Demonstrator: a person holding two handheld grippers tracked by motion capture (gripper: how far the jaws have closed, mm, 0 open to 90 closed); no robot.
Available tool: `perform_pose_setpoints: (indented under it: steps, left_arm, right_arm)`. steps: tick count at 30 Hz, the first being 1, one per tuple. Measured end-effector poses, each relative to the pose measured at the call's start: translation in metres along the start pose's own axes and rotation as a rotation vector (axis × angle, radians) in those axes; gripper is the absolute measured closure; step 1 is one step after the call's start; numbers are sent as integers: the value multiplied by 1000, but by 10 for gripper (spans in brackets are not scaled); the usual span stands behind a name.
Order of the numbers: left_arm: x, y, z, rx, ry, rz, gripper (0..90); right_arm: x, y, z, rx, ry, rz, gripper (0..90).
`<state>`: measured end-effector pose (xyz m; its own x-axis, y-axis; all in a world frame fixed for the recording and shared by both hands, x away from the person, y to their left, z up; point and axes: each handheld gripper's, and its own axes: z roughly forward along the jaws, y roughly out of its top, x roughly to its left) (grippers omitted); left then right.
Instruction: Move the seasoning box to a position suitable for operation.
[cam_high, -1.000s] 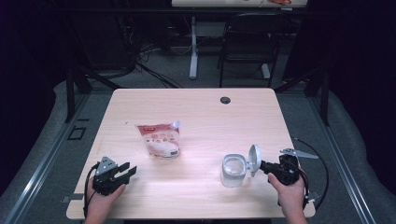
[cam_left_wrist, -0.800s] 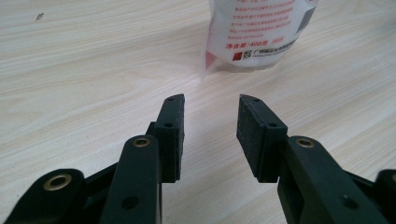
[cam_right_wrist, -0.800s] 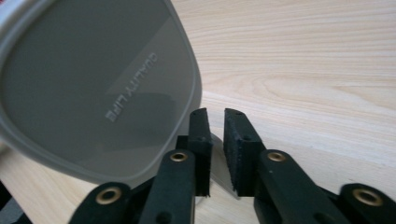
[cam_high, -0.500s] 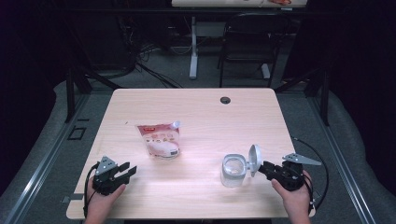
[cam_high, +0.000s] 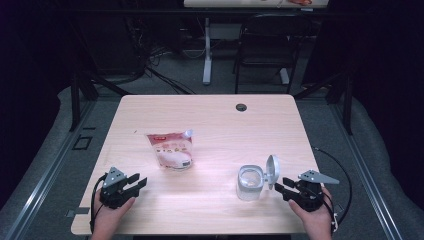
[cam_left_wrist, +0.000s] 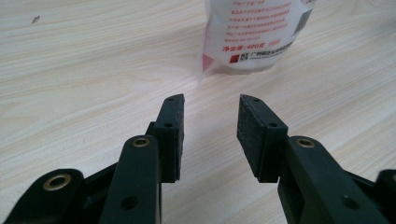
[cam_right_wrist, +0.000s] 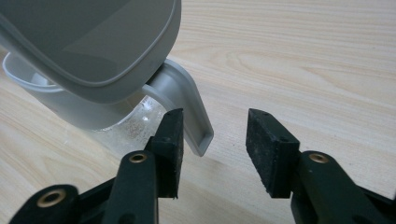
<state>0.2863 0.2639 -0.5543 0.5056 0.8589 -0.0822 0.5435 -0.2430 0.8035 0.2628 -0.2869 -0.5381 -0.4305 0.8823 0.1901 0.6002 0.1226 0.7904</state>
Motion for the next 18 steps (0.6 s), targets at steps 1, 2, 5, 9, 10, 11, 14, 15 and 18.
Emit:
perform_pose_setpoints:
  steps: [1,2,5,9,10,11,14,15,18]
  left_arm:
    - [0,0,0,0,0,-1,618]
    - [0,0,0,1,0,3,618]
    - [1,0,0,-1,0,1,618]
    - [1,0,-1,-3,2,-3,618]
    - [1,-1,-1,-5,1,-8,618]
    - [1,-1,-1,-4,1,-8,618]
    - [1,-1,-1,-4,1,-9,617]
    - [1,-1,-1,-4,1,-9,617]
    - [1,0,-1,-2,2,-3,616]
  right_arm:
    - [0,0,0,0,0,0,574]
    - [0,0,0,1,3,2,580]
    - [-1,-1,0,3,24,10,609]
    - [0,-1,0,10,25,11,627]
    - [1,-2,0,14,24,8,632]
    - [1,-3,-1,17,25,5,635]
    - [4,-5,-2,18,29,3,645]
    - [4,-5,-3,22,27,-3,651]
    - [8,-5,-3,15,30,-15,660]
